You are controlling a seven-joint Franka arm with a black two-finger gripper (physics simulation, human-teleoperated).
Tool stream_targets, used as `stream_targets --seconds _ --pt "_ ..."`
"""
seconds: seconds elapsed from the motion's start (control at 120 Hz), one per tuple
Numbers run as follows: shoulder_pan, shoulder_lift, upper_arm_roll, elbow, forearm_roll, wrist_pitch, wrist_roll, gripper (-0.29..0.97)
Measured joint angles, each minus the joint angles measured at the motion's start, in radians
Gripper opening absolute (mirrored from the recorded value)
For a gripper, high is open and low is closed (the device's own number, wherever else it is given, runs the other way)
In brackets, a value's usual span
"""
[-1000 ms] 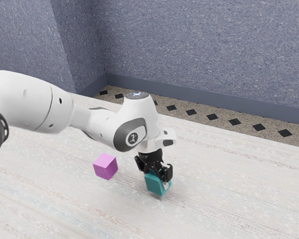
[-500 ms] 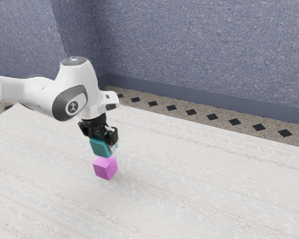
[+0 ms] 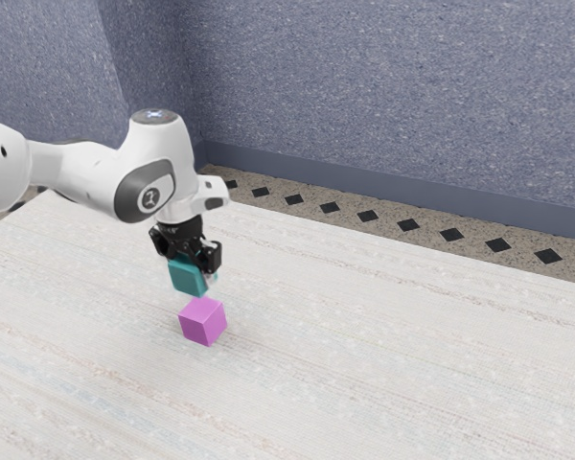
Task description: Pick up the blue block with one arm, and put the blue block on the pink block with one arm
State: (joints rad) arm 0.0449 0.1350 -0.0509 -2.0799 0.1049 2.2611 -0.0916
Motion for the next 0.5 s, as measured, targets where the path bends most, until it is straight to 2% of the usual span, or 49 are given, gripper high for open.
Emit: stream_targets --seconds 0.192,0.5 --pt "0.008 0.083 -0.002 0.062 0.000 -0.002 0.007 0.39" --pt "0.013 0.114 -0.004 0.067 -0.008 0.002 0.012 0.39"
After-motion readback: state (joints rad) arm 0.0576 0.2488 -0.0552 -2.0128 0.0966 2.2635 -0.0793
